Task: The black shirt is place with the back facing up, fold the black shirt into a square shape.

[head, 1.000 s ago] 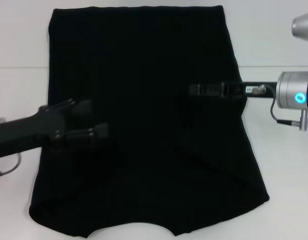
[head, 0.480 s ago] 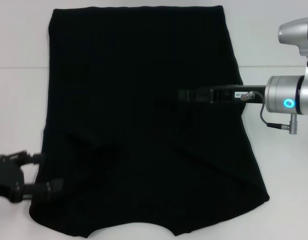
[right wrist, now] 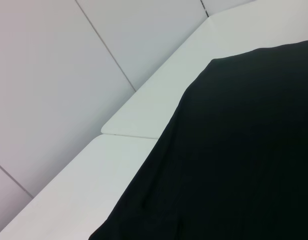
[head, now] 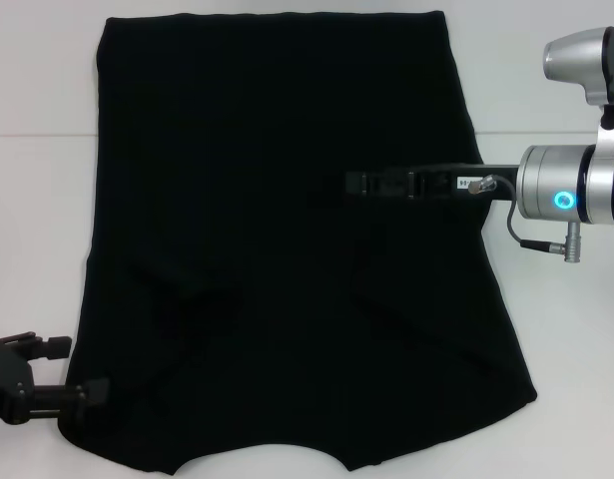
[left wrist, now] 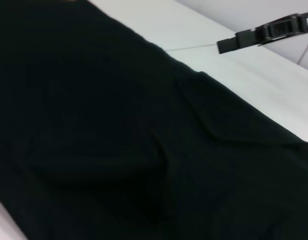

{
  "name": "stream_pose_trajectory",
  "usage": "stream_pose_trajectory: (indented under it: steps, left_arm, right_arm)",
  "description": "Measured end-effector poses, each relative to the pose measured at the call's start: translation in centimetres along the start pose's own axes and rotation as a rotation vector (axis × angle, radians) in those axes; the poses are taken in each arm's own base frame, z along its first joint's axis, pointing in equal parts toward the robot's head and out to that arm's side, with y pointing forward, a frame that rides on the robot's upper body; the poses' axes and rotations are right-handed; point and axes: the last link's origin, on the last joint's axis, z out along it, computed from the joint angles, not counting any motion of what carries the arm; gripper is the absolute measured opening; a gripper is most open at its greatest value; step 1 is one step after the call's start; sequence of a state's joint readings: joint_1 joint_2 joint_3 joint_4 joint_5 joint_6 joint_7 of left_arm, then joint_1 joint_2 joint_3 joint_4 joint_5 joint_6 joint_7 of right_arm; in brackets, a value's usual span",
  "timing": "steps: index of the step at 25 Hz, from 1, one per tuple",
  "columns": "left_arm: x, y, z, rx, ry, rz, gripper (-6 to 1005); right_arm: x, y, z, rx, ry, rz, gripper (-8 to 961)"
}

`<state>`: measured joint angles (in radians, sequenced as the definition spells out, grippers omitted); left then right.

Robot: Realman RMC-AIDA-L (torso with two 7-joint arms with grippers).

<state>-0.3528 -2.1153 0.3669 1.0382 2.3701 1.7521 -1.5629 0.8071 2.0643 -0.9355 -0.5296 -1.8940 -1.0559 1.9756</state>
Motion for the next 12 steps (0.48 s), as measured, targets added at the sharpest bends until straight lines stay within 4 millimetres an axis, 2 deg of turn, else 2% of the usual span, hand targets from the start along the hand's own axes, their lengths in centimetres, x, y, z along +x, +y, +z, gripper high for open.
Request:
stream_pose_trajectory:
  steps: [4,12]
  left_arm:
    - [0.0,0.1,0.0,0.003,-0.016,-0.007,936]
    - [0.1,0.1,1.8,0.018,-0.044,0.161,937]
  right_arm:
    - [0.0,0.0,0.0,-0.001,-0.001,-0.002,854]
    - [0.0,-0.4,-0.4,0.009,-0.006,0.006,853]
